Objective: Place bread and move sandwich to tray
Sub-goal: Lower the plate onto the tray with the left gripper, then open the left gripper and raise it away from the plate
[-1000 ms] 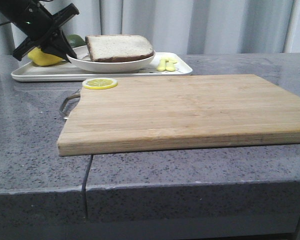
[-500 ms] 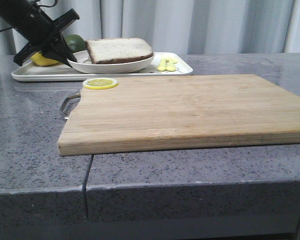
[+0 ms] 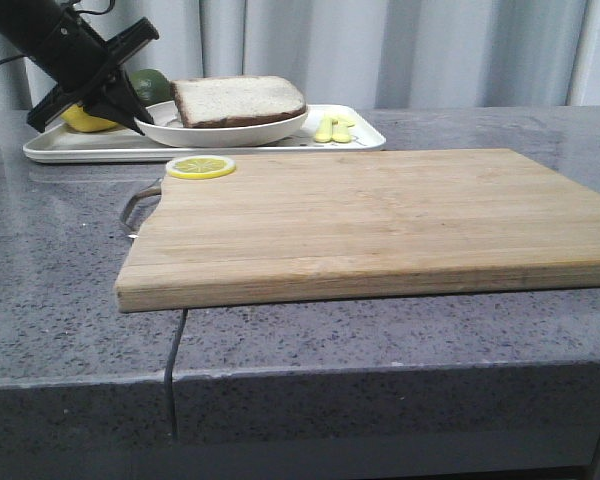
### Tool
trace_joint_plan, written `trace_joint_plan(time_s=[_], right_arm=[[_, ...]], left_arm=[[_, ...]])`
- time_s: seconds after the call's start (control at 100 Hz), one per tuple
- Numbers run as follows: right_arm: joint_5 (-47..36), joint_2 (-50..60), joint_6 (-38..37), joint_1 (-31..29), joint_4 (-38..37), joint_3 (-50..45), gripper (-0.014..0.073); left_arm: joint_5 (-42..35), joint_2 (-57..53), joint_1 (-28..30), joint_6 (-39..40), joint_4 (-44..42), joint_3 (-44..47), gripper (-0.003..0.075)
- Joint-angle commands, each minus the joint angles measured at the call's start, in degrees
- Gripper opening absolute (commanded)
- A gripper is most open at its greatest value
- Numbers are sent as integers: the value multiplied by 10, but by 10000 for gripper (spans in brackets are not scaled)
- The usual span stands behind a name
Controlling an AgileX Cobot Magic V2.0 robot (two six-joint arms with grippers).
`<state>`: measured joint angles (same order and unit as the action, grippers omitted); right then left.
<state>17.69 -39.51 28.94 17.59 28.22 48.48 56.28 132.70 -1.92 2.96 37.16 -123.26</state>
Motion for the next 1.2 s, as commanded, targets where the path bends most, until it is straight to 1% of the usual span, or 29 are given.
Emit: trace_joint_plan(time_s=[0.0, 0.06, 0.21, 0.35, 0.62, 0.91, 1.1, 1.19], right_arm=[[-47, 2, 4, -4, 5, 15, 319], [-48, 2, 4, -4, 5, 15, 319], [-48, 2, 4, -4, 5, 15, 319], [-48, 2, 4, -4, 5, 15, 319], [-52, 2, 4, -4, 5, 15, 319], [-57, 2, 4, -4, 5, 15, 319], [-61, 2, 4, -4, 5, 15, 319], [-61, 2, 4, -4, 5, 15, 319]], left_arm=[[-14, -41, -5, 6, 39, -22, -8], [-14, -41, -5, 6, 39, -22, 21], [-11, -41, -5, 6, 39, -22, 149], [-2, -41, -3, 6, 38, -22, 196], [8, -43, -3, 6, 34, -35, 202], [67, -43, -3, 23, -51, -118, 202], [113, -43, -3, 23, -106, -144, 202], [126, -43, -3, 23, -114, -159, 201]])
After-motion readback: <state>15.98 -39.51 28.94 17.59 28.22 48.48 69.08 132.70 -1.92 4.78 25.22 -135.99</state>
